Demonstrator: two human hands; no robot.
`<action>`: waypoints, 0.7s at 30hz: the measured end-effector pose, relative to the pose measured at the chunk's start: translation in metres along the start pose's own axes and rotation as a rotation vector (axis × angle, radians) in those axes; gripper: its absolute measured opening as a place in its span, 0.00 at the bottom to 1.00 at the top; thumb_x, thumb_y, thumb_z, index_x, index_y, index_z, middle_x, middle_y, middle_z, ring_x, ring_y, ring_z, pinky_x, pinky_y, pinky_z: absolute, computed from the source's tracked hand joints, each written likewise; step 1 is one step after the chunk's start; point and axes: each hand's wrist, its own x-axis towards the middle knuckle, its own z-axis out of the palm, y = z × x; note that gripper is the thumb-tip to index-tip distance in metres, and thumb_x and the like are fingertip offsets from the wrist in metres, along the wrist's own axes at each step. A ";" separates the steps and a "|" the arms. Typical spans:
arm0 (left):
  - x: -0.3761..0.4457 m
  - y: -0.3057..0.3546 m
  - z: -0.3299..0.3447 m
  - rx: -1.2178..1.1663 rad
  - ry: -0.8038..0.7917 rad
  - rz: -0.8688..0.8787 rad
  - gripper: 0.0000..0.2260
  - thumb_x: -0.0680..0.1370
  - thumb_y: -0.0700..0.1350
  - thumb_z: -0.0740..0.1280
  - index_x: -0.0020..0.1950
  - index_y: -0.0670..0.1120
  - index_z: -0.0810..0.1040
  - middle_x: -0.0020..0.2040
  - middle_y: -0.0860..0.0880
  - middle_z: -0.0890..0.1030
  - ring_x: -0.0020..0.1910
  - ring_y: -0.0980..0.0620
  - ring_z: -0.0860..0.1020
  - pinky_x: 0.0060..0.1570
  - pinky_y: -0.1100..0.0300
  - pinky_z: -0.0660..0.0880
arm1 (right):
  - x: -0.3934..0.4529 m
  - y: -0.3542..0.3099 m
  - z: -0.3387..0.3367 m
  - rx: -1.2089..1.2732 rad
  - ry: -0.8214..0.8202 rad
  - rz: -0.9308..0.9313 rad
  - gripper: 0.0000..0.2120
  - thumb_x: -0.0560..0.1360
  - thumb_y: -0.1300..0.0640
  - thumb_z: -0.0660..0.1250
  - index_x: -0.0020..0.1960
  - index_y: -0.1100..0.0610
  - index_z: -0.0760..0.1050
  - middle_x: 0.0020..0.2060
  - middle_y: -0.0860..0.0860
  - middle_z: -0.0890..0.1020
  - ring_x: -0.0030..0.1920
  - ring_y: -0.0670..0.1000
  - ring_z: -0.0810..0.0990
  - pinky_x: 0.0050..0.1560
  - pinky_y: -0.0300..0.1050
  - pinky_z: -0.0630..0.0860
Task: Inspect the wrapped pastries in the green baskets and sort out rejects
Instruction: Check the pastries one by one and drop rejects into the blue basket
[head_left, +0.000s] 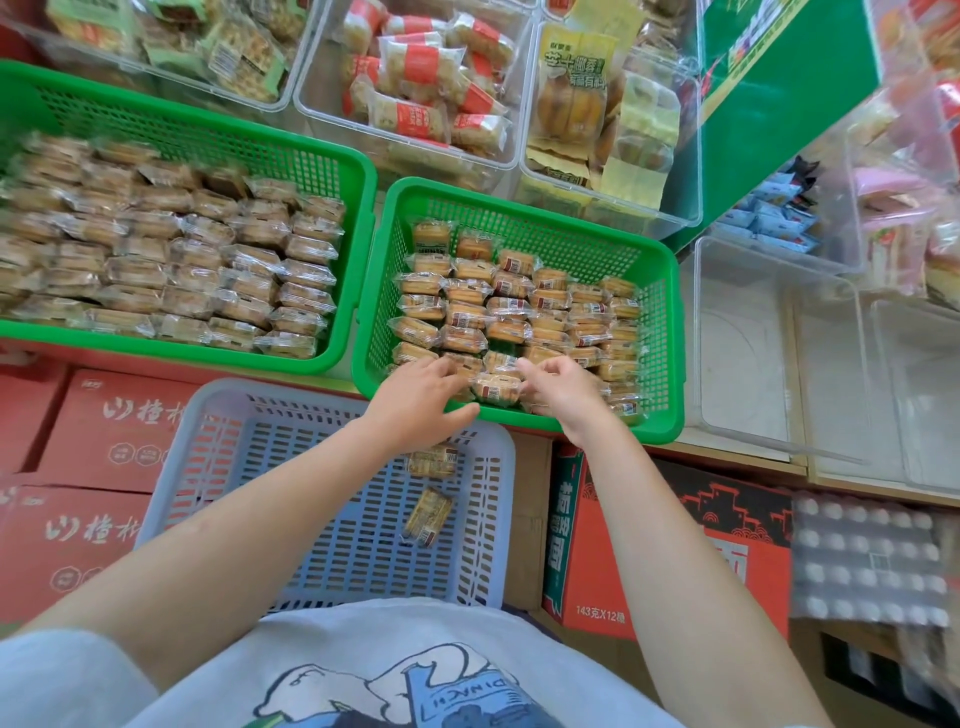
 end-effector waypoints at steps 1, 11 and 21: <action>0.000 0.000 0.000 0.011 -0.002 0.009 0.26 0.82 0.64 0.56 0.74 0.50 0.73 0.73 0.49 0.72 0.70 0.48 0.69 0.69 0.51 0.66 | -0.001 0.000 0.001 -0.048 -0.015 -0.015 0.18 0.76 0.47 0.72 0.58 0.56 0.73 0.52 0.51 0.80 0.55 0.52 0.78 0.58 0.51 0.75; 0.001 -0.002 0.001 0.039 -0.017 0.026 0.25 0.81 0.65 0.55 0.73 0.55 0.74 0.68 0.51 0.76 0.66 0.48 0.70 0.64 0.50 0.67 | 0.002 0.009 0.021 -0.323 0.206 -0.082 0.06 0.74 0.57 0.75 0.48 0.55 0.78 0.44 0.49 0.81 0.48 0.52 0.81 0.45 0.44 0.76; 0.000 0.000 -0.002 0.112 -0.098 0.026 0.26 0.83 0.64 0.51 0.75 0.53 0.72 0.69 0.47 0.73 0.69 0.45 0.66 0.68 0.48 0.63 | -0.007 0.007 -0.006 -0.168 0.159 -0.046 0.05 0.81 0.58 0.65 0.51 0.59 0.71 0.51 0.51 0.76 0.55 0.54 0.76 0.55 0.51 0.75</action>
